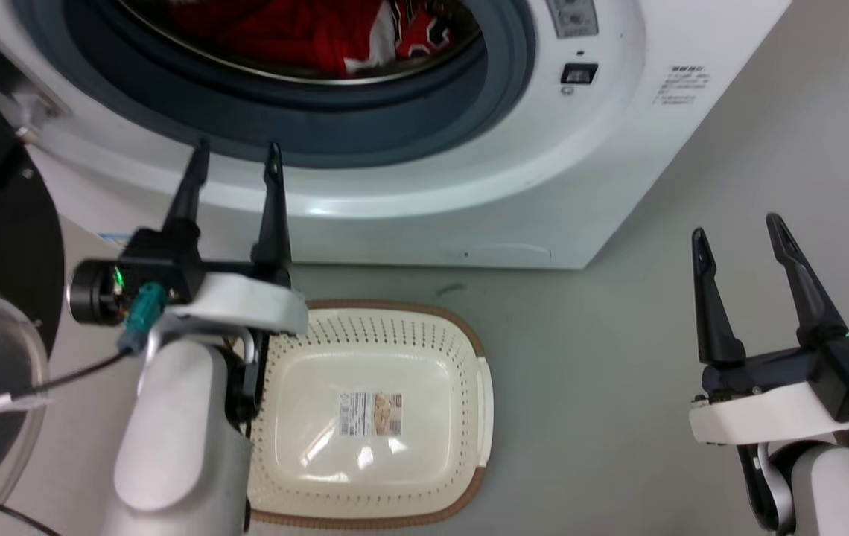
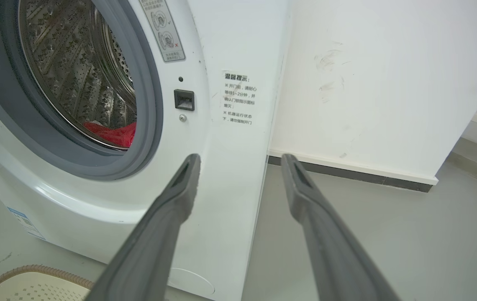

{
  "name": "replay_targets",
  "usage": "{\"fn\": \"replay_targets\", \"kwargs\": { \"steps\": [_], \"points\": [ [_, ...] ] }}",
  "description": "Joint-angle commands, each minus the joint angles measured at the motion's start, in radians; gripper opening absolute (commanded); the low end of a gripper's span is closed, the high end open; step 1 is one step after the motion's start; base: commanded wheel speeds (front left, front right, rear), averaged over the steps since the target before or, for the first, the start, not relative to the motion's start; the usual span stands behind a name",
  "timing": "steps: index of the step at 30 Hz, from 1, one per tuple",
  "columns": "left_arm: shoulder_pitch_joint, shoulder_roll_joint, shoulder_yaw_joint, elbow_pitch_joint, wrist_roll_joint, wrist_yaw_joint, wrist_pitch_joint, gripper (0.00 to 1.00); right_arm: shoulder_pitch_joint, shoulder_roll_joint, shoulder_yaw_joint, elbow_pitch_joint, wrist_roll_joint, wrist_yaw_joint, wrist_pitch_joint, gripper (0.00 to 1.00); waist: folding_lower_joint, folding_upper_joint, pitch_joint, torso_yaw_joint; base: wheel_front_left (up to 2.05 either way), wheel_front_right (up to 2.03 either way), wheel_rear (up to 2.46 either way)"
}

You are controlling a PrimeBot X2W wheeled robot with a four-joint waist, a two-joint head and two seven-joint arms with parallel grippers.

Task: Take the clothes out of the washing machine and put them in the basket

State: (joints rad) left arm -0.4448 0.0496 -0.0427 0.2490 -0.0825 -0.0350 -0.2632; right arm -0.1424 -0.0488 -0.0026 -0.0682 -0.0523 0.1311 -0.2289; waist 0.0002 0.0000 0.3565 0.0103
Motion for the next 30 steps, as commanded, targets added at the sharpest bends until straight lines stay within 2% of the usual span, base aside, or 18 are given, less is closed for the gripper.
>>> {"fn": "replay_targets", "kwargs": {
  "steps": [1, 12, 22, 30],
  "points": [
    [-0.053, 0.009, 0.011, 0.018, 0.009, -0.005, -0.003, 1.00, -0.027, -0.003, 0.007, -0.006, 0.005, 0.000, -0.006, 1.00, -0.0002, 0.0000, 0.090, -0.019, 0.00, 0.00, 0.00],
    [-0.345, 0.057, 0.054, 0.217, 0.022, -0.020, -0.002, 1.00, -0.093, -0.002, 0.043, 0.026, 0.032, -0.001, -0.026, 1.00, -0.0002, 0.0000, 0.217, -0.079, 0.00, 0.00, 0.00],
    [-0.615, 0.117, 0.069, 0.517, 0.024, -0.011, -0.002, 1.00, -0.117, -0.002, 0.082, 0.067, 0.071, -0.001, -0.036, 1.00, -0.0002, 0.0000, 0.259, -0.131, 0.00, 0.00, 0.00],
    [-0.837, 0.187, 0.036, 0.740, 0.045, -0.037, 0.088, 1.00, -0.134, -0.002, 0.138, 0.075, 0.109, -0.001, -0.038, 1.00, -0.0002, 0.0000, 0.299, -0.184, 0.00, 0.00, 0.00]
  ]
}}
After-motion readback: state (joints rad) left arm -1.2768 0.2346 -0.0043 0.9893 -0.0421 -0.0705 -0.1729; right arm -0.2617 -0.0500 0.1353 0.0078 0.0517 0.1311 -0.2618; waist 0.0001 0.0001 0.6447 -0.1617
